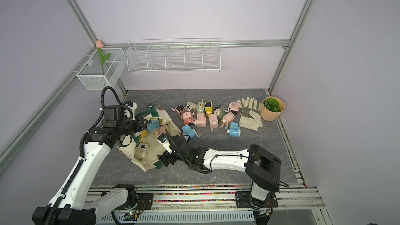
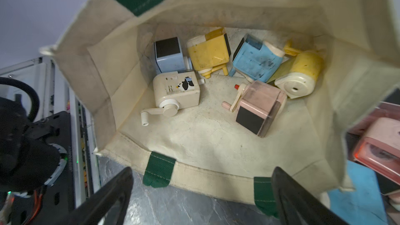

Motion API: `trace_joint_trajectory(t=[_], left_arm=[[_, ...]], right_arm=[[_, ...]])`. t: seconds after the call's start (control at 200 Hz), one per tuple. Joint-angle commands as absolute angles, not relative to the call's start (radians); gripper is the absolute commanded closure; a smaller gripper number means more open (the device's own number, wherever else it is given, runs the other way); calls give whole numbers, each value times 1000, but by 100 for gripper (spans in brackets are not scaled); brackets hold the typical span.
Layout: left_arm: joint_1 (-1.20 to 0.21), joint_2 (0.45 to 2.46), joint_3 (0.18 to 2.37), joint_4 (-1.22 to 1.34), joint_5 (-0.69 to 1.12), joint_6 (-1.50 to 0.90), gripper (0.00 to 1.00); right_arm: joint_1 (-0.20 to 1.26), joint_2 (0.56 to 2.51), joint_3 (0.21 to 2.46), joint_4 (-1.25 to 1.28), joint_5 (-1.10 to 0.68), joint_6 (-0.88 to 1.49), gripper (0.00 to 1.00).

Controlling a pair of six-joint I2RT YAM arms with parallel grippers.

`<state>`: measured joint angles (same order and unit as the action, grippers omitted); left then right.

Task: Take out the pencil sharpeners from the tote bags
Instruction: Place the pencil sharpener at the center of the board, then pick up the pencil sharpener from the canvas bag.

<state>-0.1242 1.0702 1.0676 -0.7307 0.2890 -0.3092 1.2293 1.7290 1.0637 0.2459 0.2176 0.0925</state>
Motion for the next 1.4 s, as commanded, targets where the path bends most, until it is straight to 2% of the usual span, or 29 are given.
trace_joint_trajectory(t=[0.0,0.22,0.565,1.145,1.395], left_arm=[[-118,1042,1062,-716,304,-322,100],[-118,1039,1060,-716,309,-322,100],[-118,1036,1059,-715,306,-321,100],[-118,1032,1055,-716,306,-322,100],[-118,1034,1054,-715,305,-321,100]], right_arm=[[1240,1805,1126,270,337,111,0],[1239,1983,1272,204,491,132,5],[1225,2141,1416,181,563,137,8],[1120,2291,1553,144,470,212,0],[1090,2325,1575,173,388,208,10]])
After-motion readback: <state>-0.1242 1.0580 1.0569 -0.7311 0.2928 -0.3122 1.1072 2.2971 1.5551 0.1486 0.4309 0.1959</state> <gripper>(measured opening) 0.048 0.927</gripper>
